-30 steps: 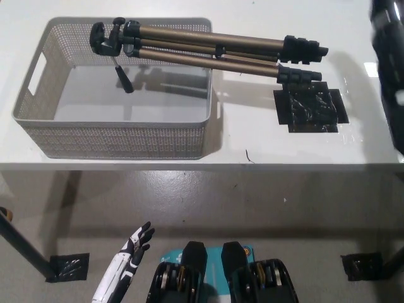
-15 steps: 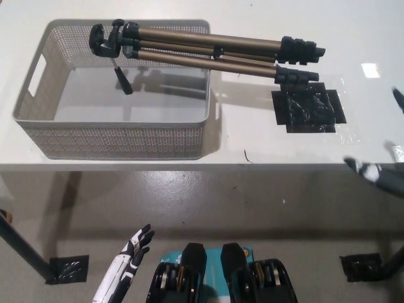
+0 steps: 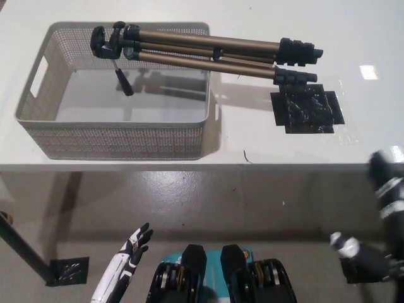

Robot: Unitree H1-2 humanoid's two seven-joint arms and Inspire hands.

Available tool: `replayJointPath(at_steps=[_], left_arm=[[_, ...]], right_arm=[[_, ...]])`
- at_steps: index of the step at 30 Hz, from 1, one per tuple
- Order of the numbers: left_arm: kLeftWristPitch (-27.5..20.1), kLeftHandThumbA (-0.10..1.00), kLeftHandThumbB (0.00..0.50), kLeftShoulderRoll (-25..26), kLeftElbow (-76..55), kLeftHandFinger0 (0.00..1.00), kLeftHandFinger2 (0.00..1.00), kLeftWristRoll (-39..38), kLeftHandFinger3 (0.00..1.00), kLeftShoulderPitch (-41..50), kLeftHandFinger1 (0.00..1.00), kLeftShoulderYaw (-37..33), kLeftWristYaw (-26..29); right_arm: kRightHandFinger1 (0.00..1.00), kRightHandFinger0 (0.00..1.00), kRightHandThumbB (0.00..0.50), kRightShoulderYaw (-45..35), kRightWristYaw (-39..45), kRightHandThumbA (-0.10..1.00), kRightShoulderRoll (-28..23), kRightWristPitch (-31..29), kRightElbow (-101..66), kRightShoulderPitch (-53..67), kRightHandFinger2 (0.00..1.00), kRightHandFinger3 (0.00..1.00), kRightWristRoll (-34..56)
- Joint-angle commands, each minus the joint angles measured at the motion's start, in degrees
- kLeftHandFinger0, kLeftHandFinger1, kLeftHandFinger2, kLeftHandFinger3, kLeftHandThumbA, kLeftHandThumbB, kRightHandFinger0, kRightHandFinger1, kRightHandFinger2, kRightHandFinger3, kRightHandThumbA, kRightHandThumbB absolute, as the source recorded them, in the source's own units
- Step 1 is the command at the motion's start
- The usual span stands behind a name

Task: The robot uses its right hand to pick the tripod on the desk and places it into a rectangular container on the left.

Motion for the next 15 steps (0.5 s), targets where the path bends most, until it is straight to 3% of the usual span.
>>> replayJointPath(at_steps=[1, 2, 4, 5, 15], left_arm=[[-1.55, 1.00, 0.275, 1.52, -2.54, 1.00, 1.00, -0.41, 1.00, -1.50, 1.00, 1.30, 0.03], [-1.56, 1.00, 0.276, 1.46, -2.40, 1.00, 1.00, -0.17, 1.00, -1.75, 1.00, 1.27, 0.10], [-1.82, 1.00, 0.276, 1.22, -1.93, 1.00, 1.00, -0.23, 1.00, -2.17, 1.00, 1.28, 0.13], [-1.91, 1.00, 0.274, 1.22, -1.86, 1.00, 1.00, -0.03, 1.00, -2.27, 1.00, 1.24, 0.16], [-2.12, 1.00, 0.288, 0.48, -1.50, 1.00, 1.00, -0.30, 1.00, -3.71, 1.00, 1.51, 0.13]], right_arm=[[1.00, 1.00, 0.384, 2.73, 5.72, 1.00, 3.53, -11.55, 12.62, -0.48, 1.00, 1.00, 10.19], [1.00, 1.00, 0.382, 2.52, 7.18, 1.00, 4.02, -11.13, 16.38, -1.40, 1.00, 1.00, 11.90], [1.00, 1.00, 0.307, 2.47, 7.84, 1.00, 4.50, -12.97, 21.66, -2.79, 1.00, 1.00, 11.30], [1.00, 1.00, 0.297, 2.43, 7.85, 1.00, 4.97, -12.64, 24.38, -3.43, 1.00, 1.00, 10.79], [1.00, 1.00, 0.299, 2.86, 9.33, 1.00, 4.70, -12.25, 30.50, -6.21, 1.00, 1.00, 8.57]])
